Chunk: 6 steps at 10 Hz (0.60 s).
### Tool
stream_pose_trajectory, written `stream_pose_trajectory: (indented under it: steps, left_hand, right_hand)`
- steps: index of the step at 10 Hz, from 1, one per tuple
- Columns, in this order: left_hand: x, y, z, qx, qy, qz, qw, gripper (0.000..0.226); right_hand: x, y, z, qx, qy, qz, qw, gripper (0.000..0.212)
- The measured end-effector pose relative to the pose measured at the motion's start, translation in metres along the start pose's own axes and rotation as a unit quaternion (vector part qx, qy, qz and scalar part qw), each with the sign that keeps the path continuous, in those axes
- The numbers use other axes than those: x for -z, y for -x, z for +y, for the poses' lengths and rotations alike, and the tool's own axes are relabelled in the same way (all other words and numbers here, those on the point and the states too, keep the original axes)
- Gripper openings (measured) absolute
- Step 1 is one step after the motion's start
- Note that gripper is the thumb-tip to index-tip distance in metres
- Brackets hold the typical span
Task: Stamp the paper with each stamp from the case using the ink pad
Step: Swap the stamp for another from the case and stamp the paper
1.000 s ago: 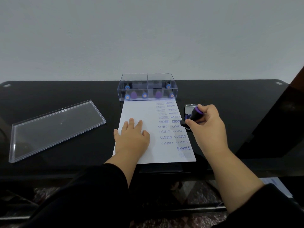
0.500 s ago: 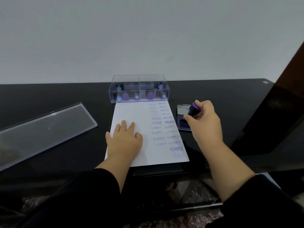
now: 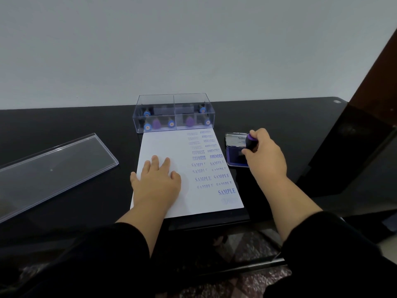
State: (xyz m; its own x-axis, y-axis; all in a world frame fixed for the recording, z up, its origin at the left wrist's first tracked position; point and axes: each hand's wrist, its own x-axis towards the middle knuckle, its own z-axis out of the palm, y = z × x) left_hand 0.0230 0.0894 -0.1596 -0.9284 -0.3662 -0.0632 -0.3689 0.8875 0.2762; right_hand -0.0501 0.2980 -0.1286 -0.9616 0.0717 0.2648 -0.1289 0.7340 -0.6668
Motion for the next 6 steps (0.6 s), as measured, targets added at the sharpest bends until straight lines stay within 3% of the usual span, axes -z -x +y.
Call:
stream_pose_trajectory:
  steps: [6]
  left_hand:
    - [-0.0018, -0.0011, -0.0019, -0.003, 0.003, 0.002, 1.000, 0.053]
  right_hand:
    - [-0.0052, 0.0062, -0.0084, 0.011, 0.081, -0.011, 0.997, 0.028]
